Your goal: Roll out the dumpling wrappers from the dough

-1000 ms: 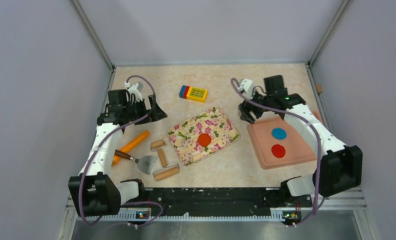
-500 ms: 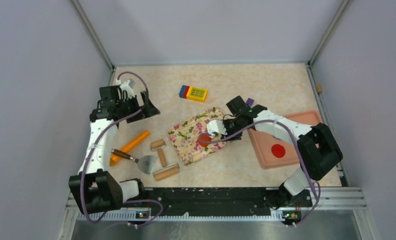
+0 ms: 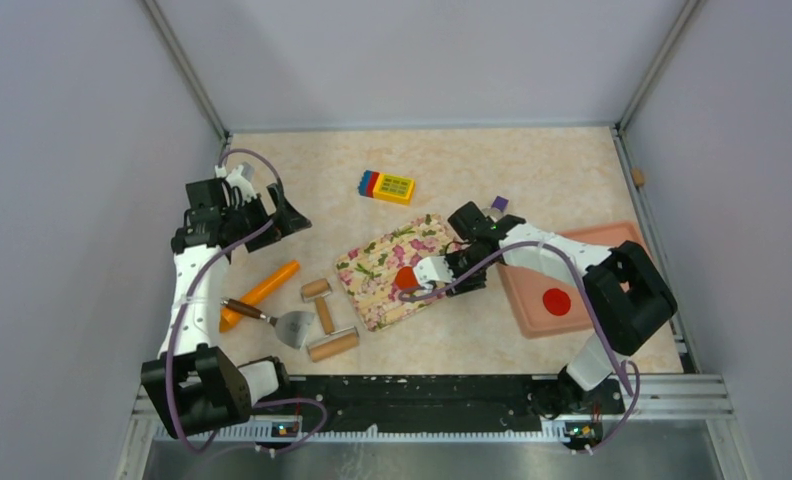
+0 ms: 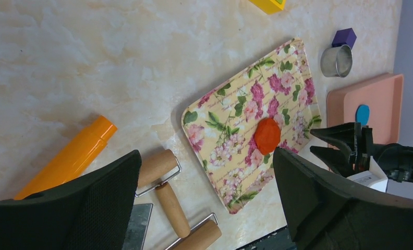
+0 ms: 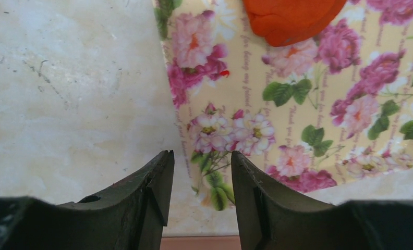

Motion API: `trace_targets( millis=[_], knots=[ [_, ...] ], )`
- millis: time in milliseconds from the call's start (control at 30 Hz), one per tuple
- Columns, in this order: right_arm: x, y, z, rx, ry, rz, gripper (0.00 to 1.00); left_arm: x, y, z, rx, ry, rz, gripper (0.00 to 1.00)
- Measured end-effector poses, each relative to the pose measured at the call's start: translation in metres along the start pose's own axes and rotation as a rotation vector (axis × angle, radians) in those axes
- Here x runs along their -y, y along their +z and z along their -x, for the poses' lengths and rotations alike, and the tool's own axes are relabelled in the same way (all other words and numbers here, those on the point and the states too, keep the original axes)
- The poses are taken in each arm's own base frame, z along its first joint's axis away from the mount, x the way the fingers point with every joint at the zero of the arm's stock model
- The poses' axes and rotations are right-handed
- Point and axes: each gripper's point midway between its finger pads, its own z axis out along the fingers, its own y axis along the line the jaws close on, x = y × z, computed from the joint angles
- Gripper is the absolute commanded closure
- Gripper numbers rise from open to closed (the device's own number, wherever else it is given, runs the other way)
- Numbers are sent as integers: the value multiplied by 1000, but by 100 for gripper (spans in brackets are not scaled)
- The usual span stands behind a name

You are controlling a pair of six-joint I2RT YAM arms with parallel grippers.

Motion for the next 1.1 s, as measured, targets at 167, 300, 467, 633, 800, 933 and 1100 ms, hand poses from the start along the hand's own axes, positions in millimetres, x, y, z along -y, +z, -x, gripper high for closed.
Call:
trace_targets(
  millis=[167, 300, 467, 633, 800, 933, 1100],
  knots=[
    [-22, 6, -7, -15, 39, 65, 56, 0, 2, -2, -1, -16, -8, 1],
    [-36, 9, -11, -20, 72, 101, 56, 2, 2, -3, -4, -25, -19, 1],
    [-60, 9, -7, 5, 123, 132, 57, 5, 2, -1, 1, -33, -33, 1],
    [-93, 3, -3, 12, 170, 191, 57, 7, 4, 0, 0, -37, -48, 1],
    [-109, -3, -3, 4, 198, 235, 60, 4, 9, -1, -17, -59, -45, 1],
    [-110, -8, -3, -5, 210, 234, 58, 0, 13, -3, -29, -71, -35, 1],
    [-80, -23, 7, 29, 266, 161, 55, -23, 14, -3, -33, -44, 84, 6]
  ],
)
